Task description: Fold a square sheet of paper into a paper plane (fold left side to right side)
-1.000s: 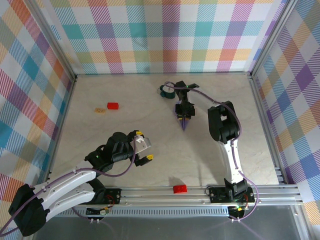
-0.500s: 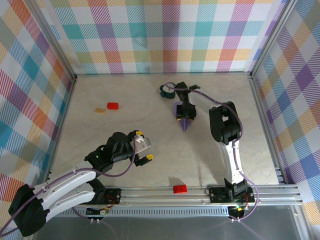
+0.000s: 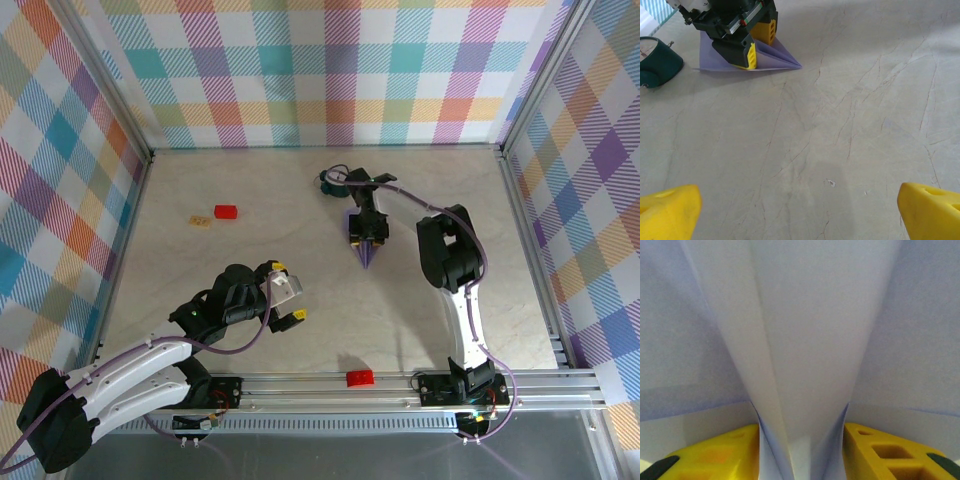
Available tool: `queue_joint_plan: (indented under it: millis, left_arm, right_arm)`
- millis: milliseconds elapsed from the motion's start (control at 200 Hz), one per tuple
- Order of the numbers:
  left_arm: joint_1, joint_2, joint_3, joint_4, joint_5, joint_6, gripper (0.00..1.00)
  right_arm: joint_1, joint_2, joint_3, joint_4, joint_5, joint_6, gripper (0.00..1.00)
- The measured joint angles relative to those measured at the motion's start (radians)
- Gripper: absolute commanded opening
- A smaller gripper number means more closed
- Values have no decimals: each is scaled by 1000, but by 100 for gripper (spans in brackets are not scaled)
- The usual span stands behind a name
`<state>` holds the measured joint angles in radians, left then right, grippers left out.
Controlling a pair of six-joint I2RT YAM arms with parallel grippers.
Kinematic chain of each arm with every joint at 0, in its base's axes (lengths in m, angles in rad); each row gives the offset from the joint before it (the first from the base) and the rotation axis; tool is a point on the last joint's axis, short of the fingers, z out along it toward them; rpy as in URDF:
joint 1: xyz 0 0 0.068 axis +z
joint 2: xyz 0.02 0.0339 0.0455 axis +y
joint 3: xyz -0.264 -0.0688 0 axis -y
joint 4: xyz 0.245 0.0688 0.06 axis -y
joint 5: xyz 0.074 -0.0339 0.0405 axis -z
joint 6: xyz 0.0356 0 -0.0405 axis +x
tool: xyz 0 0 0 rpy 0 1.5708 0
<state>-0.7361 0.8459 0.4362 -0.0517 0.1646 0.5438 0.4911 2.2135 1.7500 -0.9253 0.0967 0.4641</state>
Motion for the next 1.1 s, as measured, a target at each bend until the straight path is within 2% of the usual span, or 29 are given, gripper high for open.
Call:
queue_joint_plan:
  millis: [755, 875, 1100]
  left_arm:
    - [0, 0, 0, 0, 0, 0, 100]
    - [0, 0, 0, -1, 0, 0, 100]
    - [0, 0, 0, -1, 0, 0, 100]
  right_arm:
    - [6, -101, -14, -19, -5, 0, 46]
    - [7, -164, -61, -16, -7, 0, 47]
    - [1, -421, -254, 48, 8, -13, 60]
